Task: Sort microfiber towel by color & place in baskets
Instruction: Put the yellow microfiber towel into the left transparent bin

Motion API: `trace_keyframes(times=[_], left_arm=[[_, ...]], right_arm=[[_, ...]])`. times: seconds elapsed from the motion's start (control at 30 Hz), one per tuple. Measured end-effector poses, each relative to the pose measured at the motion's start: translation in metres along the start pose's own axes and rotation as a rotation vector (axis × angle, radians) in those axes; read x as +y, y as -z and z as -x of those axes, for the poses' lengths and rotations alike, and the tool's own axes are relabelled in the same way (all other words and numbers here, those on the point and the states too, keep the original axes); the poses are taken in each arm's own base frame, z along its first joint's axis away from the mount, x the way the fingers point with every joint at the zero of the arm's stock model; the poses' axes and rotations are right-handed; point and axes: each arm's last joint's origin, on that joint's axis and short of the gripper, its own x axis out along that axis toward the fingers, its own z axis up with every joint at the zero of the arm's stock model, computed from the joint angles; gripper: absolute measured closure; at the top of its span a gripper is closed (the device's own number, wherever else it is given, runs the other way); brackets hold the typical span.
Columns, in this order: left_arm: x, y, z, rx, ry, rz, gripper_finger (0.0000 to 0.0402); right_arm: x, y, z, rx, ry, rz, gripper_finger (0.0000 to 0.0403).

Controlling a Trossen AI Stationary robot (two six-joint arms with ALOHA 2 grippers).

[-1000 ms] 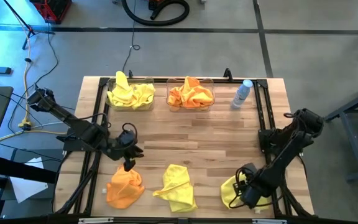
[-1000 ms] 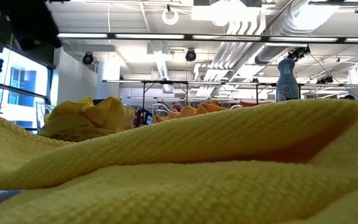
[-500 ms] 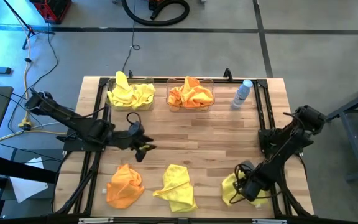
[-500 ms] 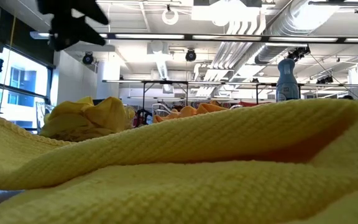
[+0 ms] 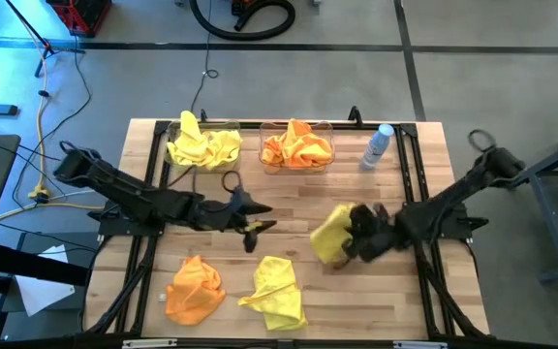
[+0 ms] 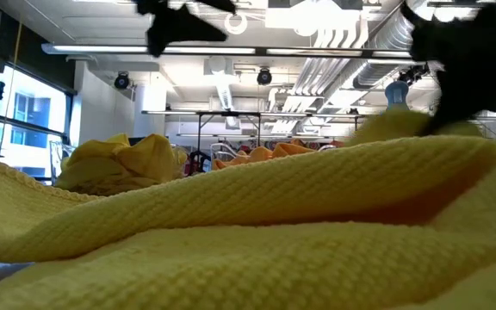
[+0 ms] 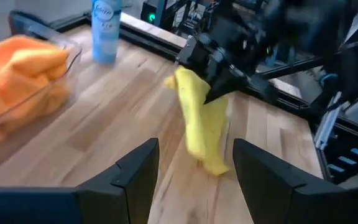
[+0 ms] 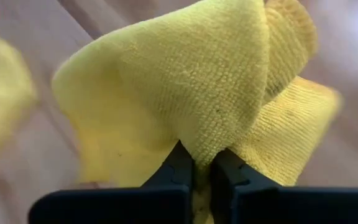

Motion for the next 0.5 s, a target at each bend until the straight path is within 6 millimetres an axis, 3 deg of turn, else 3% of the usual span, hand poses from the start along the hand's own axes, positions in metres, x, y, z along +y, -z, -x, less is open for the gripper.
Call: trace_keyframes(times=[0.23,0.37,0.5], left_arm=[[-0.024,-0.023,-0.049,0.019,-0.101,-0.183,0.0208],[-0.028,-0.035,-0.077,0.026,-0.188,-0.216,0.0208],[-0.029,-0.046,-0.099,0.022,-0.214,-0.203,0.0208]], right_arm=[[-0.007,-0.070,0.020,-0.296,-0.237,0.166,0.0397],[-0.005,-0.088,0.024,-0.386,-0.337,0.231,0.0398],[-0.002,-0.092,0.026,-0.417,-0.384,0.290,0.0398]])
